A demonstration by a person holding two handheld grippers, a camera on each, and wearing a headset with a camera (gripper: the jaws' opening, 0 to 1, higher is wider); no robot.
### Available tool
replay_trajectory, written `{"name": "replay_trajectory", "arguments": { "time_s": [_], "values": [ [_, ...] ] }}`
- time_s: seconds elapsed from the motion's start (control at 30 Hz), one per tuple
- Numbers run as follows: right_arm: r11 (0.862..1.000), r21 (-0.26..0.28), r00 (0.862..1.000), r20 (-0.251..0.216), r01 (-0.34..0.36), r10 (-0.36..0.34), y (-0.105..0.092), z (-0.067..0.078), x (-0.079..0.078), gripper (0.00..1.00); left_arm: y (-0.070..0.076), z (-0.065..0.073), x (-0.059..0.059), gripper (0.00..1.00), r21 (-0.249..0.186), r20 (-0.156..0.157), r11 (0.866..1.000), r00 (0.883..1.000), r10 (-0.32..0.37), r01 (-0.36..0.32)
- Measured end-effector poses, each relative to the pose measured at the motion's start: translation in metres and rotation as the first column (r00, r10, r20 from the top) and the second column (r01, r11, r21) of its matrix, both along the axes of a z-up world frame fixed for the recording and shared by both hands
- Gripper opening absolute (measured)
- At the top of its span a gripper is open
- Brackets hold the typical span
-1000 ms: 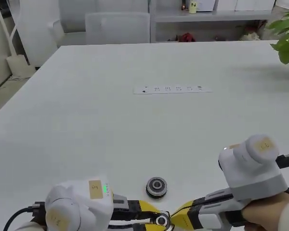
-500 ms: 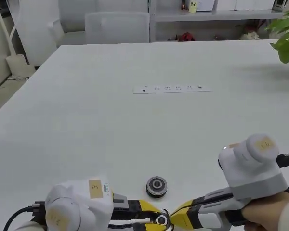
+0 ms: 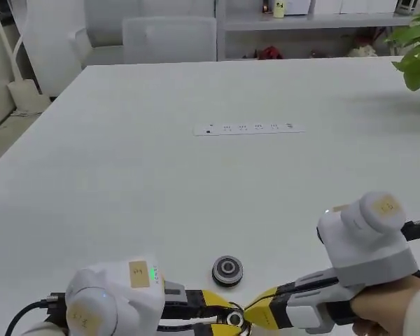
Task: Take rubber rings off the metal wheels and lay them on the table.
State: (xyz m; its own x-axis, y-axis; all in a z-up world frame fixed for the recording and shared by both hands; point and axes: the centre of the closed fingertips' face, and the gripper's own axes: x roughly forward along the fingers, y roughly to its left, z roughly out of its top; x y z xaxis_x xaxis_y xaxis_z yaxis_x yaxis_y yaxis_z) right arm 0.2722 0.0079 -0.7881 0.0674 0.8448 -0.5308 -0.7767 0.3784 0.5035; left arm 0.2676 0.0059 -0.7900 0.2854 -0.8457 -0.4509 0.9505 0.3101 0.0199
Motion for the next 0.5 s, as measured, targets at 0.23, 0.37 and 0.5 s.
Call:
{"name": "replay_trajectory", "arguments": {
  "time_s": [0.23, 0.37, 0.5],
  "values": [
    [0.999, 0.031, 1.0, -0.005, 0.008, -0.008, 0.0037, 0.0069, 0.0006, 0.0, 0.0005, -0.0006, 0.0005, 0.13, 0.0, 0.0, 1.0, 1.0, 0.001, -0.001],
    [0.999, 0.038, 1.0, -0.007, 0.013, -0.013, 0.0043, 0.008, 0.0014, 0.0, 0.0006, -0.0011, 0.0006, 0.13, 0.0, 0.0, 1.0, 1.0, 0.001, -0.001],
    [0.999, 0.031, 1.0, -0.002, 0.013, -0.013, 0.0038, 0.0069, 0.0019, 0.0, 0.0007, -0.0013, 0.0006, 0.13, 0.0, -0.001, 1.0, 1.0, 0.003, -0.003]
  ]
}}
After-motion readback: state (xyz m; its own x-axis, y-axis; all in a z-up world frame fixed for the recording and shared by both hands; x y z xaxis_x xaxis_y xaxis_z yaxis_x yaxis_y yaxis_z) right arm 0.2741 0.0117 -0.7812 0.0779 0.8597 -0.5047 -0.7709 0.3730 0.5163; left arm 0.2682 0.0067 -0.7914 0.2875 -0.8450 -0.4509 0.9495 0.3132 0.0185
